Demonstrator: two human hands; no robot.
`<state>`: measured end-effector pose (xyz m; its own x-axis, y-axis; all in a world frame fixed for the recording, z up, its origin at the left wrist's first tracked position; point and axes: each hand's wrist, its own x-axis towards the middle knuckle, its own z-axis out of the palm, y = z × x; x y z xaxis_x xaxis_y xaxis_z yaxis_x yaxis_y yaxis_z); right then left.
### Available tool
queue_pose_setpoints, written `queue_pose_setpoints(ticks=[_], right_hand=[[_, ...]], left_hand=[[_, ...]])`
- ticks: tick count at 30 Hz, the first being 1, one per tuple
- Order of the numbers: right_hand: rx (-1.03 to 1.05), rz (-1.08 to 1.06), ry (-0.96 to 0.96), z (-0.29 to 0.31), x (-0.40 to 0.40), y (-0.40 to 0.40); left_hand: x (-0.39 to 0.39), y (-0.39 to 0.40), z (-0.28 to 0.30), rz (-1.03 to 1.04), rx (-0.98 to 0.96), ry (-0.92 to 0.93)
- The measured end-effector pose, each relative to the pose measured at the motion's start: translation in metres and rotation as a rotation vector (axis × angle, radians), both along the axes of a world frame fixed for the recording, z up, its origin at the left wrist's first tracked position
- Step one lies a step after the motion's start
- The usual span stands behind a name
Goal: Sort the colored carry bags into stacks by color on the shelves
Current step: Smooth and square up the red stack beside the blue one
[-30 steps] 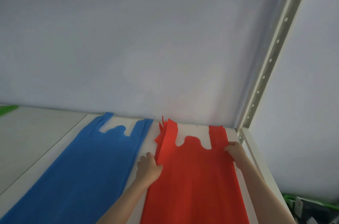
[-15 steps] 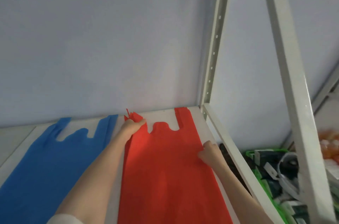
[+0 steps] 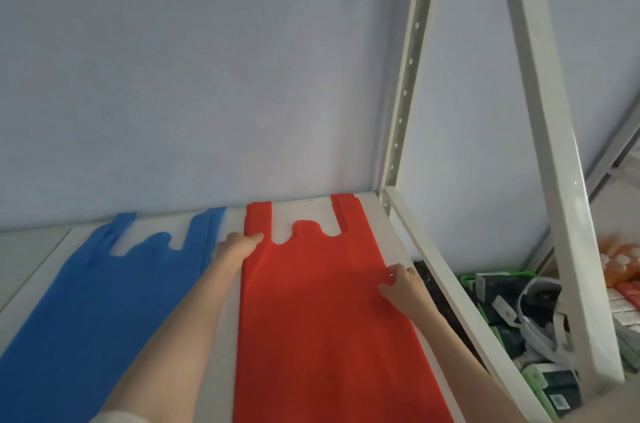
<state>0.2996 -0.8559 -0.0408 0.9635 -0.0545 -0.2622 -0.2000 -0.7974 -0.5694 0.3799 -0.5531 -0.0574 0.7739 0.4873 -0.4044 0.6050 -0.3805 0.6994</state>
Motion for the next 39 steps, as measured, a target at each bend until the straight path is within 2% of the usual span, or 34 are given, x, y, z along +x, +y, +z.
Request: queue_pose_setpoints(ticks=[5, 9, 11, 13, 14, 20, 25, 28, 32, 34, 37, 39], right_hand=[[-0.01, -0.002, 0.007, 0.0, -0.003, 0.001], [0.007, -0.008, 0.025, 0.001, -0.002, 0.001], [0.032, -0.015, 0.031, 0.002, -0.003, 0.0], [0.076, -0.03, 0.051, 0.003, -0.005, -0.003], [0.094, -0.038, 0.073, 0.003, -0.008, -0.006], [0.102, -0.012, 0.212, -0.003, -0.038, -0.025], [0.082, 0.013, 0.091, -0.008, -0.051, -0.025], [0.156, -0.021, 0.08, -0.006, -0.053, -0.029], [0.2, -0.022, 0.102, -0.011, -0.057, -0.036], [0.199, -0.017, 0.114, -0.014, -0.059, -0.038], [0.202, -0.013, 0.135, -0.012, -0.052, -0.037], [0.199, -0.02, 0.11, -0.01, -0.043, -0.033]], left_hand=[[0.001, -0.012, 0.018, -0.021, -0.241, -0.098], [0.007, -0.018, 0.022, -0.041, -0.139, -0.281], [0.004, -0.019, 0.021, -0.044, 0.034, -0.188], [-0.004, -0.02, 0.019, -0.034, 0.212, -0.006], [-0.006, -0.018, 0.016, -0.044, 0.243, 0.04], [-0.019, -0.016, 0.004, -0.077, 0.14, 0.087], [-0.03, -0.018, 0.0, -0.022, 0.144, 0.069], [-0.04, -0.025, 0.006, -0.027, 0.207, 0.081], [-0.064, -0.032, 0.009, -0.16, 0.388, 0.106], [-0.073, -0.029, 0.002, -0.209, 0.371, 0.128], [-0.094, -0.027, 0.007, -0.192, 0.293, 0.066], [-0.112, -0.032, 0.014, -0.202, 0.369, 0.034]])
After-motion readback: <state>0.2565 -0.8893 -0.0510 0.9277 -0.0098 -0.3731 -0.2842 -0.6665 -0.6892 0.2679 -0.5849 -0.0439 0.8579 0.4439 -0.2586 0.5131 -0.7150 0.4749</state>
